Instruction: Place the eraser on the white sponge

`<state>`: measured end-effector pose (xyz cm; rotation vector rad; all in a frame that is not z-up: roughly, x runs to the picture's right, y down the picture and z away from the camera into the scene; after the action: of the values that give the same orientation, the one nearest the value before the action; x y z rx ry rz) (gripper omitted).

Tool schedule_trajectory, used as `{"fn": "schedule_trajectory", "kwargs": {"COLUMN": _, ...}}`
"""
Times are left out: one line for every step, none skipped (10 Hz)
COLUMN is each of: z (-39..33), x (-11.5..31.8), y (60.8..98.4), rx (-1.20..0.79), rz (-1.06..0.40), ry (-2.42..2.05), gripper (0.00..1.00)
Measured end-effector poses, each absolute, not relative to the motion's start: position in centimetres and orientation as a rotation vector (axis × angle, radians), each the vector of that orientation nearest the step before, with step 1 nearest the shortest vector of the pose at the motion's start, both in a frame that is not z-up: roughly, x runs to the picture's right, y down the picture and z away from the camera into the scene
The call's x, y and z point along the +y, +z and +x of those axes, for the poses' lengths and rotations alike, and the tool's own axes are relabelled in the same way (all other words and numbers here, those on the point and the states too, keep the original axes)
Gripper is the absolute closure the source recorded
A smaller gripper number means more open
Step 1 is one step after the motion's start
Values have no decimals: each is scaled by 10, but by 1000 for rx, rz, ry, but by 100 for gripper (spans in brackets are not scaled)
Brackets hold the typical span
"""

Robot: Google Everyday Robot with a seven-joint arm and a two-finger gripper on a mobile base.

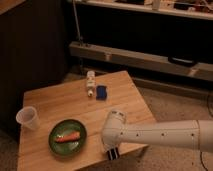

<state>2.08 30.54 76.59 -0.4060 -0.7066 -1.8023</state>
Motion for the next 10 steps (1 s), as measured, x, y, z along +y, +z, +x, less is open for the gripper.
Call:
{"fn": "schedule_trajectory", "kwargs": {"z": 21, "x": 305, "y": 765, "rx": -706, "rz": -406, "ry": -1803, "gripper": 88}}
{"fn": "schedule_trajectory", "kwargs": {"z": 22, "x": 304, "y": 765, "rx": -706, "rz": -406, "ry": -1802, "gripper": 95}}
{"fn": "schedule_trajectory", "kwargs": {"z": 21, "x": 304, "y": 764, "rx": -707, "rz": -406, "ry": -1803, "gripper": 100}}
{"fn": "schedule_trajectory", "kwargs": {"z": 21, "x": 304, "y": 764, "rx": -707, "rz": -406, "ry": -1803, "gripper": 100}}
{"fn": "schedule_trajectory", "kwargs": {"z": 22, "x": 302, "y": 763, "rx": -705, "rz": -405, "ry": -1798, "gripper": 100}}
{"fn": "schedule_trajectory", "kwargs": {"z": 25, "x": 285, "y": 760, "rx": -687, "rz": -399, "ry": -1789, "gripper": 100}}
{"fn": "schedule_trajectory", "kwargs": {"z": 32, "x": 267, "y": 757, "rx": -673, "rz": -403, "ry": -1779, "gripper": 100}}
{"fn": "schedule_trajectory", "kwargs": {"z": 36, "x": 247, "y": 751, "rx": -661, "rz": -401, "ry": -1769, "gripper": 100}}
{"fn": "schedule_trajectory", "kwargs": {"z": 46, "x": 211, "y": 740, "rx": -641, "rz": -401, "ry": -1750, "gripper": 100}}
{"fn": "schedule_trajectory", "kwargs": {"z": 53, "x": 189, "y": 735, "rx": -631, "rz": -397, "ry": -1734, "gripper": 100}}
